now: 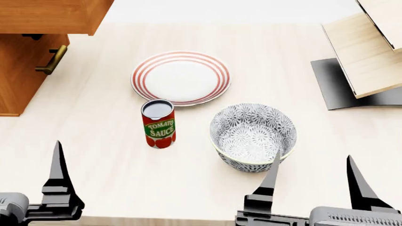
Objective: Close the top drawer of the cabinet.
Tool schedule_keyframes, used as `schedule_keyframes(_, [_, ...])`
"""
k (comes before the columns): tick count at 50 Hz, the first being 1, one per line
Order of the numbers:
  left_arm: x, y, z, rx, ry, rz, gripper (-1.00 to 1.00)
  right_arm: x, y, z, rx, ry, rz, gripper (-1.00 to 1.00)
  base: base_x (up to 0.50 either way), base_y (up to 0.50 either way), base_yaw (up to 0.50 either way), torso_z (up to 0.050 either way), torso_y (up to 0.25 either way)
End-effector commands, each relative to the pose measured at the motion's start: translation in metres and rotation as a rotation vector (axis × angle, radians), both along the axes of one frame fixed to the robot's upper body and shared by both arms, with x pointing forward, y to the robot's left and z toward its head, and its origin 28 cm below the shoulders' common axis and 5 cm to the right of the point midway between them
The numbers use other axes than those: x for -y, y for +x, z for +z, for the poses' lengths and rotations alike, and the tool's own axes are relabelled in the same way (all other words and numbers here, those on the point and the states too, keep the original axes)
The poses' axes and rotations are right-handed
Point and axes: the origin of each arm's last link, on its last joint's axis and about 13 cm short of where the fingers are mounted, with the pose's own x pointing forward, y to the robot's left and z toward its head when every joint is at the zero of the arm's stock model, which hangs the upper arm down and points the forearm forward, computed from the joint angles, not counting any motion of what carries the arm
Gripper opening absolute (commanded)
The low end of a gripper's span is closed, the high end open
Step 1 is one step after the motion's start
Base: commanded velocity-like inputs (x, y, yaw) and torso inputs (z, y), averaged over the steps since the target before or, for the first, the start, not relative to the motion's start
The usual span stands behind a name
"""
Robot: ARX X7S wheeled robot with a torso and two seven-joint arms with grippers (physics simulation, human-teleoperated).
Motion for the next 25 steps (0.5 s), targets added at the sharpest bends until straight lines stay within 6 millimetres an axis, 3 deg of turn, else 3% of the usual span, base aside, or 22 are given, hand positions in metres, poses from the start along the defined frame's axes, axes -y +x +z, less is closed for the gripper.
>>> schedule_keyframes(1, [0.010, -0.001, 0.040, 0.098, 0.029, -0.009, 1.00, 0.006, -0.006, 0.030, 0.060, -0.002, -0.025, 1.00, 0.00, 0.00, 0.00, 0.000, 0.000])
schedule_keyframes(11, [0.012, 0.004, 0.035, 0.082, 0.036, -0.017, 1.00, 0.004, -0.006, 0.027, 0.074, -0.018, -0.040, 1.00, 0.01, 0.00, 0.00, 0.000, 0.000])
schedule_keyframes(25, [0.017, 0.012, 0.029, 0.070, 0.103, -0.023, 1.00, 0.001, -0.008, 0.027, 0.077, -0.040, -0.018, 1.00, 0.49, 0.00, 0.00, 0.000, 0.000])
